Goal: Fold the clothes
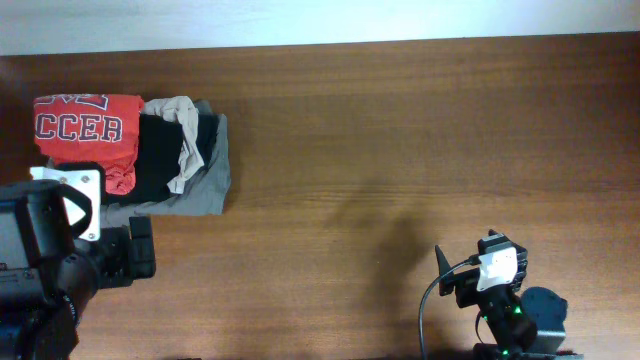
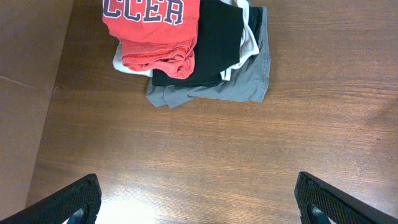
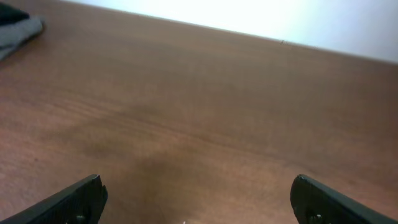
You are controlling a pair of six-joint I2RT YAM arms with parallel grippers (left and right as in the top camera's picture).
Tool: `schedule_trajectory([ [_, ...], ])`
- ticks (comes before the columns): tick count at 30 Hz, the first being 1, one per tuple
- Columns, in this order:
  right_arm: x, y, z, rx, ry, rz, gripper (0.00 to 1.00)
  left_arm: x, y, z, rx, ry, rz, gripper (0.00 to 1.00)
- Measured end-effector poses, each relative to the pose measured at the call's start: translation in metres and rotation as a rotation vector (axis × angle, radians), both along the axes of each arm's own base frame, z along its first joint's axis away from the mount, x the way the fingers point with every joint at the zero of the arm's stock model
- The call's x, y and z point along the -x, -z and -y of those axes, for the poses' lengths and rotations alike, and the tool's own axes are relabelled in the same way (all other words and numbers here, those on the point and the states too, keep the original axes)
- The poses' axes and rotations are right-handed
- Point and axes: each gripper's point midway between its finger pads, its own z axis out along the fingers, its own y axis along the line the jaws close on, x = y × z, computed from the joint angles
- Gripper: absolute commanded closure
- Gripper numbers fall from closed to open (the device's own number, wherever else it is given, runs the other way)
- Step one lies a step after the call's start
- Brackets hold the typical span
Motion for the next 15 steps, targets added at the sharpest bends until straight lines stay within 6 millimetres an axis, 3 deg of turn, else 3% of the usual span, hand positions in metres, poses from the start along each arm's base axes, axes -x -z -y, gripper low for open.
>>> schedule_trajectory([
  [4, -0.001, 0.02, 0.0, -0.018, 0.005, -0.041, 0.01, 0.0, 0.0, 0.0, 0.0, 0.0, 0.0, 0.01],
  [15, -0.005, 0.015, 0.001, -0.021, 0.007, -0.012, 0.01, 0.0, 0.0, 0.0, 0.0, 0.0, 0.0, 0.01],
])
